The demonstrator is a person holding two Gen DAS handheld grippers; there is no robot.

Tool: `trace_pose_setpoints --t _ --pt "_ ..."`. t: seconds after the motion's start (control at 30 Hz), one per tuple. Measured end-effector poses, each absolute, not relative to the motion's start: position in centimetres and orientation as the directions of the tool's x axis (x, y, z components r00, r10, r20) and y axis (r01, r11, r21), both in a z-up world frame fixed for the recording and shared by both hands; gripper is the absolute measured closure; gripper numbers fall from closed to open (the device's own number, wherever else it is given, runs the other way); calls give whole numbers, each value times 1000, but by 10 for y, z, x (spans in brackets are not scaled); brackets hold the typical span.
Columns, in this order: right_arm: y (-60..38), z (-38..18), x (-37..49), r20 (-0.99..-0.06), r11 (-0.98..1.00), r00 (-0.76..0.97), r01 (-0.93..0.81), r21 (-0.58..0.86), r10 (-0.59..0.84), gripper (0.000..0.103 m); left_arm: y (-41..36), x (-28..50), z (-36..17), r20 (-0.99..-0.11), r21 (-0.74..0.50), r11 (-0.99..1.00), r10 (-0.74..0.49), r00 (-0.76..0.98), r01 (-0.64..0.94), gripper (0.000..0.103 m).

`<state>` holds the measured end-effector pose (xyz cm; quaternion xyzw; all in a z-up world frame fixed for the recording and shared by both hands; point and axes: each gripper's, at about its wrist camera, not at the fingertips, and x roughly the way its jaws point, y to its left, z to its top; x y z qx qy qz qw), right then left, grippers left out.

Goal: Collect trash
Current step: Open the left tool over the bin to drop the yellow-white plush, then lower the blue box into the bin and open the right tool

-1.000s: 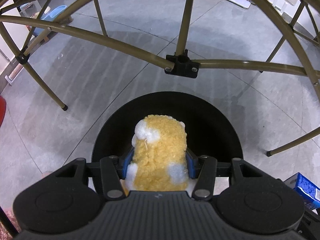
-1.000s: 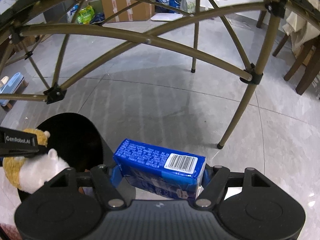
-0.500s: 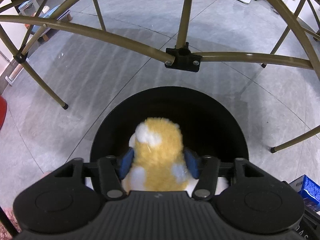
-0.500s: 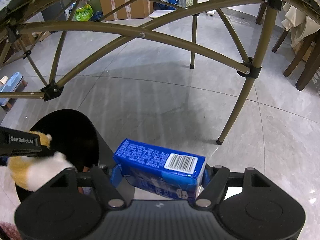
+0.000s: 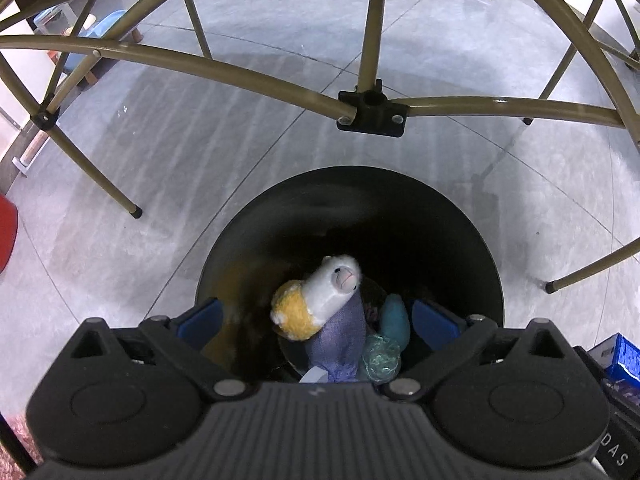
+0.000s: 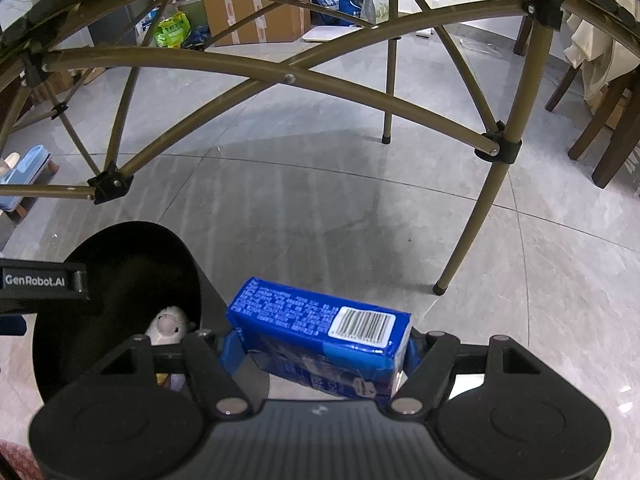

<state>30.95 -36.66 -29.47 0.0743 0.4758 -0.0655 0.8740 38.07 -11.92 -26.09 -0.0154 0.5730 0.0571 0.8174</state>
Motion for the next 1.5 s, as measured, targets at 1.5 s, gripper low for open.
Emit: trace_pose_setpoints --t 1.5 --pt "-241 -270 335 -830 990 540 -91 110 141 32 -14 357 -228 -903 91 988 136 407 -128 0"
